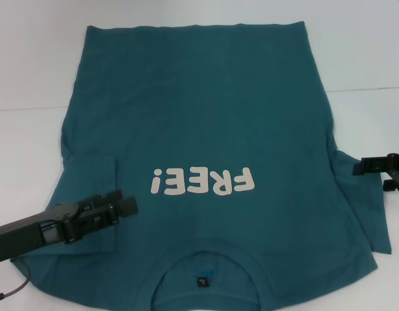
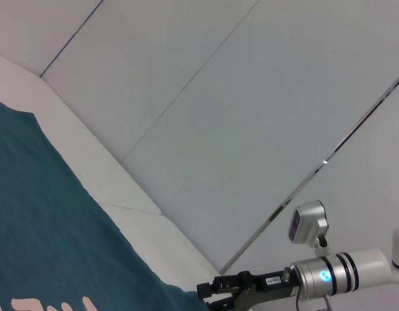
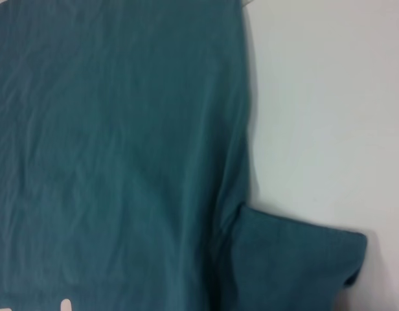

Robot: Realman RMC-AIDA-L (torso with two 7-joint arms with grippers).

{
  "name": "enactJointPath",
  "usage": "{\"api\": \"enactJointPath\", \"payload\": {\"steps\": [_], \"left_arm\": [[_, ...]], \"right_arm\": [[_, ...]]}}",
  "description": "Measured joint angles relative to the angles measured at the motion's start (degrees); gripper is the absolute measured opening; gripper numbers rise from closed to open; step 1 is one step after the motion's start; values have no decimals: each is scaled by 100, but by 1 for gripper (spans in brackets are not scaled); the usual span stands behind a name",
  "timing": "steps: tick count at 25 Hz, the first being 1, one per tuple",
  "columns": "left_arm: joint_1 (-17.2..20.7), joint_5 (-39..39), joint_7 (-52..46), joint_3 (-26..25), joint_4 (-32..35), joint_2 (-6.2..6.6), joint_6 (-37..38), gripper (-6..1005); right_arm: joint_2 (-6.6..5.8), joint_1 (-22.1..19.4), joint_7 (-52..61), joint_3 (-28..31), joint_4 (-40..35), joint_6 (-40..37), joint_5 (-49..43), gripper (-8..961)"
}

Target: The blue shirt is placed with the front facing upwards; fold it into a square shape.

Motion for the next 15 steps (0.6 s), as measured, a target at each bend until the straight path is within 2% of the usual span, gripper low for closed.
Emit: {"api": "enactJointPath", "payload": {"steps": [15], "left_arm": [[-8,0,0,-1,1,0,-2,750]], "right_arm": [[71,151,-9,-27,71,32,95,838]]}}
